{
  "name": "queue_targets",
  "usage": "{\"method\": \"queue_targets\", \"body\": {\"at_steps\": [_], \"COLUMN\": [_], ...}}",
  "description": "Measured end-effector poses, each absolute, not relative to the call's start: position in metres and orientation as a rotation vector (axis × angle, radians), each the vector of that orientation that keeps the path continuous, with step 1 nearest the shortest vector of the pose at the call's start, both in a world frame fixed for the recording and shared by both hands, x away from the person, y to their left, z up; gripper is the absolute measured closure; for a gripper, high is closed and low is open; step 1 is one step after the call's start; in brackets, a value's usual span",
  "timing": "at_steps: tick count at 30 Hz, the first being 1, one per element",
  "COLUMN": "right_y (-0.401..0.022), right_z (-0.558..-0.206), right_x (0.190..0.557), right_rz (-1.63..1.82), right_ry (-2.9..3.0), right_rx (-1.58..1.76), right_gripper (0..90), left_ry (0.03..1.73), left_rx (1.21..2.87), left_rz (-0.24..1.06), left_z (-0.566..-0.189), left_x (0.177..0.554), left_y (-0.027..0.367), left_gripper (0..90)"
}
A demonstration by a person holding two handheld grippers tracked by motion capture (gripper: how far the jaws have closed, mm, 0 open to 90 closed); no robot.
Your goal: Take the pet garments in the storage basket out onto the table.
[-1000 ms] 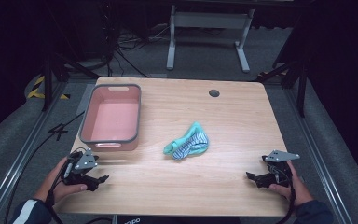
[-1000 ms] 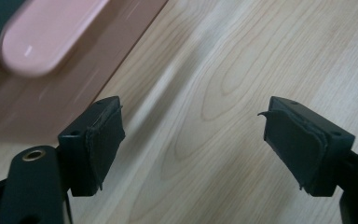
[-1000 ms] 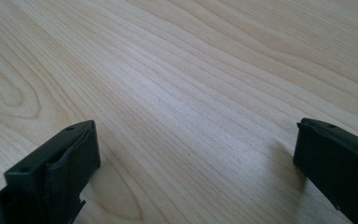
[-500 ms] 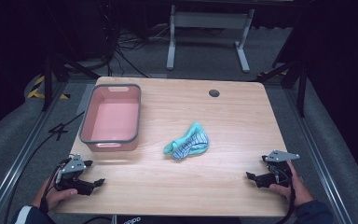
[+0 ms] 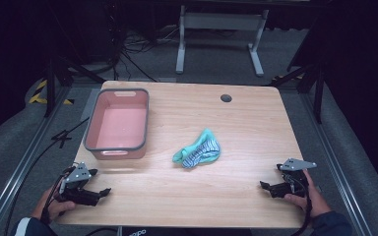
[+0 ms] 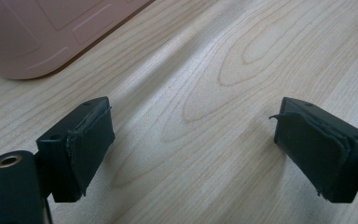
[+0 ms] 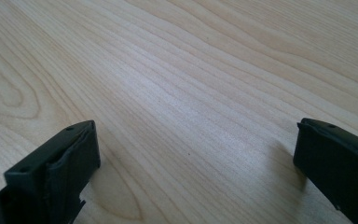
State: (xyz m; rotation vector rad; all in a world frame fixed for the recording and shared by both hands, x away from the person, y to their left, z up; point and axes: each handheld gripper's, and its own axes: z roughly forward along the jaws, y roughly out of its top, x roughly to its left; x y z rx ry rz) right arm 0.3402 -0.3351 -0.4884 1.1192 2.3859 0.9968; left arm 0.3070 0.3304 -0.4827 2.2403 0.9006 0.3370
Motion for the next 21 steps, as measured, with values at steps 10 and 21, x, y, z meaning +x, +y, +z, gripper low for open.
{"method": "queue_targets", "body": {"at_steps": [10,21], "right_y": [-0.3351,-0.3352], "right_z": [-0.4884,-0.4884], "right_x": [0.3401,0.3401], "right_rz": [0.997,0.997], "right_ry": [2.386,2.386], "right_rx": [1.119,1.119], "right_gripper": [0.6,0.6], "left_ry": [0.914,0.924], "left_rx": [2.25,2.246], "left_rz": [0.348,0.342], "left_z": [-0.4818,-0.4827], "left_x": [0.3067,0.3074], "left_y": [0.3288,0.3263], "left_gripper": [10.1,7.3]}}
